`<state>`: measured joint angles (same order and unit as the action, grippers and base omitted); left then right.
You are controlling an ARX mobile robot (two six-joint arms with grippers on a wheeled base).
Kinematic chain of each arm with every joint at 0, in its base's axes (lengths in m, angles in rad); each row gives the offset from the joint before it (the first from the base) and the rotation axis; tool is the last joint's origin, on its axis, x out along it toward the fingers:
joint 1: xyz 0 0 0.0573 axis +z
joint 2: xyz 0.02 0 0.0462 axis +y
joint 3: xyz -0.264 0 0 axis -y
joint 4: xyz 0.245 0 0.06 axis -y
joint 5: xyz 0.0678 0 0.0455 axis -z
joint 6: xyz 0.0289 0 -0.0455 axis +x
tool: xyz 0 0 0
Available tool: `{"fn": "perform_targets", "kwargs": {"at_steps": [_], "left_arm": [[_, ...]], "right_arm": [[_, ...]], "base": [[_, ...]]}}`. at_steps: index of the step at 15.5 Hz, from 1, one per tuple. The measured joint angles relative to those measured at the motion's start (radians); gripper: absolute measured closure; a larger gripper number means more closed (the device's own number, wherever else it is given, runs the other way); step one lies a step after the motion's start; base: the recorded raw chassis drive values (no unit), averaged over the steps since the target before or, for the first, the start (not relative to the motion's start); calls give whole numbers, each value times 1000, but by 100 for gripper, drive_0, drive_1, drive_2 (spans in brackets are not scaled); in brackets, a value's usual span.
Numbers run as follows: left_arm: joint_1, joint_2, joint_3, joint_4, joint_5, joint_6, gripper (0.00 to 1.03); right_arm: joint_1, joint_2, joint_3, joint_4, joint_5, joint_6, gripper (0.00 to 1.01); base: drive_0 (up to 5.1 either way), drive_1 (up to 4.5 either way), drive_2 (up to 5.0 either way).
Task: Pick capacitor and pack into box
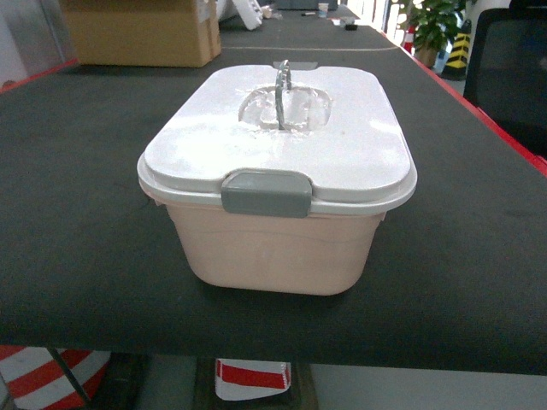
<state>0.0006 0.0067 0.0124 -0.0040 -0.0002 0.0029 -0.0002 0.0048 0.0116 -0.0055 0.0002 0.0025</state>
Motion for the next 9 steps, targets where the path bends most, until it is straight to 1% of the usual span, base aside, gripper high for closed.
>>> {"fn": "perform_targets", "kwargs": {"at_steps": [9], "left_arm": [[0, 0, 0, 0, 0, 0, 5]], "right_arm": [[0, 0, 0, 0, 0, 0, 3]], "base": [[0, 0, 0]]}}
